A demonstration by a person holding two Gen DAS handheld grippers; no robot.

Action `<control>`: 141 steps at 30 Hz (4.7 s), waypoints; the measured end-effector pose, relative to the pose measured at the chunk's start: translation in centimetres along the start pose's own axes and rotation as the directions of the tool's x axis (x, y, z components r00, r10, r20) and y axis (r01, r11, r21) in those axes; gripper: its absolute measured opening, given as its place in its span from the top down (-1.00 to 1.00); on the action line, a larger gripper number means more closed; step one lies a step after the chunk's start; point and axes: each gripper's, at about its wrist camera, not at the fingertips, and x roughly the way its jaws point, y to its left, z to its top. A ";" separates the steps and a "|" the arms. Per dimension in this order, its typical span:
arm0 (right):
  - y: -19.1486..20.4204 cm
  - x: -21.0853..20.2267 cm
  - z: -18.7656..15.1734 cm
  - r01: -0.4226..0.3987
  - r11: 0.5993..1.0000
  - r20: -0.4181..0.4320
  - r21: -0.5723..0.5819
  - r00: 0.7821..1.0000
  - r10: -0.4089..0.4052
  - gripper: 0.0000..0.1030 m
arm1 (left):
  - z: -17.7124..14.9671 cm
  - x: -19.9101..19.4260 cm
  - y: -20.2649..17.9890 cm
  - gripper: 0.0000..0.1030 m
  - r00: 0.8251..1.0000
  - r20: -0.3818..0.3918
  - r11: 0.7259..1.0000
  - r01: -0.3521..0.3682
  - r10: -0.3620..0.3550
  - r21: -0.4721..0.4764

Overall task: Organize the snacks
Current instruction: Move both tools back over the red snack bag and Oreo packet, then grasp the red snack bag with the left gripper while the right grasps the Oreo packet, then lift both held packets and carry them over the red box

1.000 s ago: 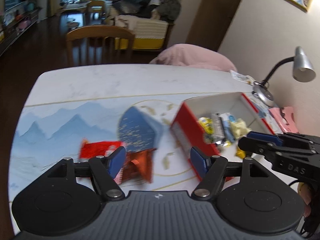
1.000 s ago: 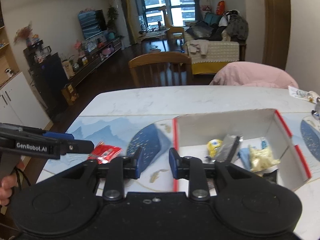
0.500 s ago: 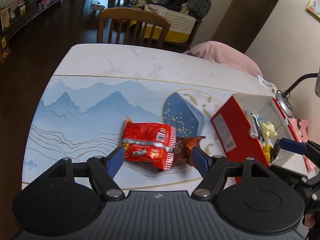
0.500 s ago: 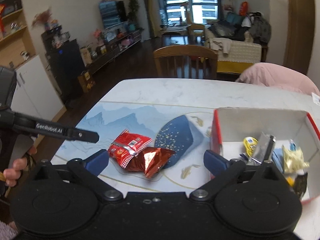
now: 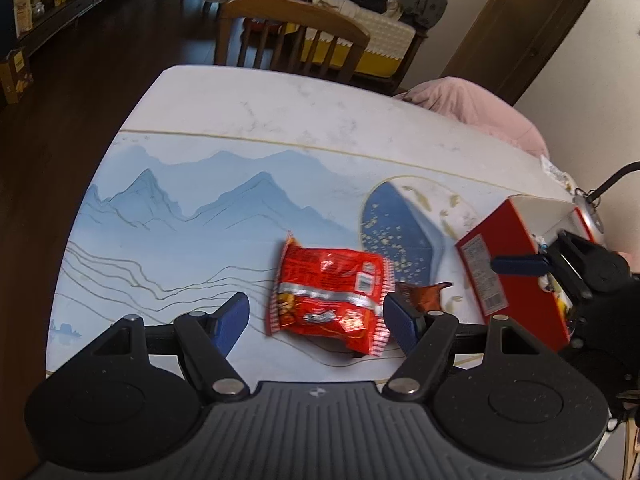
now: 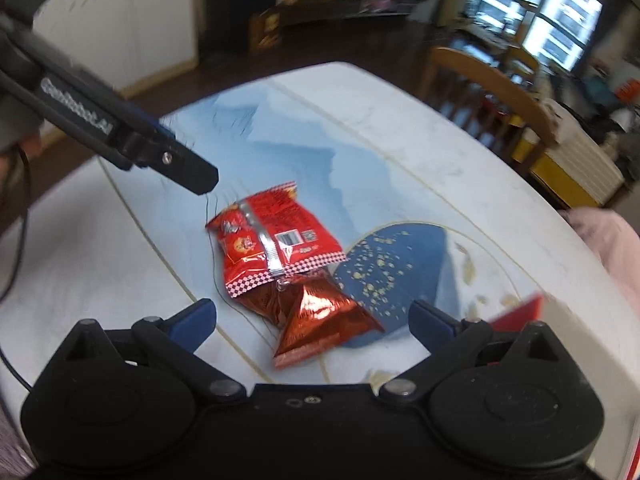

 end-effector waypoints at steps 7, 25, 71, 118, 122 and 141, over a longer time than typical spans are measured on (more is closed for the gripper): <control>0.5 5.2 1.0 -0.058 0.992 -0.101 -0.116 0.994 0.046 -0.81 | 0.8 2.2 0.3 -0.43 0.999 -0.050 1.000 -0.021 0.021 0.003; 0.0 6.4 -1.0 -0.067 0.997 -0.110 0.033 0.991 0.070 -0.08 | 3.6 9.8 -0.5 -0.43 0.974 -0.226 0.999 0.019 -0.009 0.044; 1.3 1.3 -8.2 -0.039 0.885 -0.043 0.463 0.997 0.066 0.03 | -0.5 12.5 -5.8 -0.74 0.963 -0.230 0.829 0.015 0.137 0.558; 2.5 -9.9 -12.3 0.056 0.798 0.100 0.600 0.984 -0.144 0.04 | -4.6 0.0 -7.9 0.52 0.998 -0.057 0.978 -0.012 0.025 0.207; 1.0 -11.6 -12.7 0.076 0.791 0.118 0.607 0.976 -0.185 0.04 | -3.8 -1.2 -9.7 0.52 0.999 -0.042 0.975 0.007 0.002 0.224; -11.0 -16.5 -16.2 0.213 0.755 0.117 0.621 0.926 -0.358 0.04 | 3.3 -4.6 -23.9 0.52 0.981 0.067 0.938 0.152 -0.182 0.312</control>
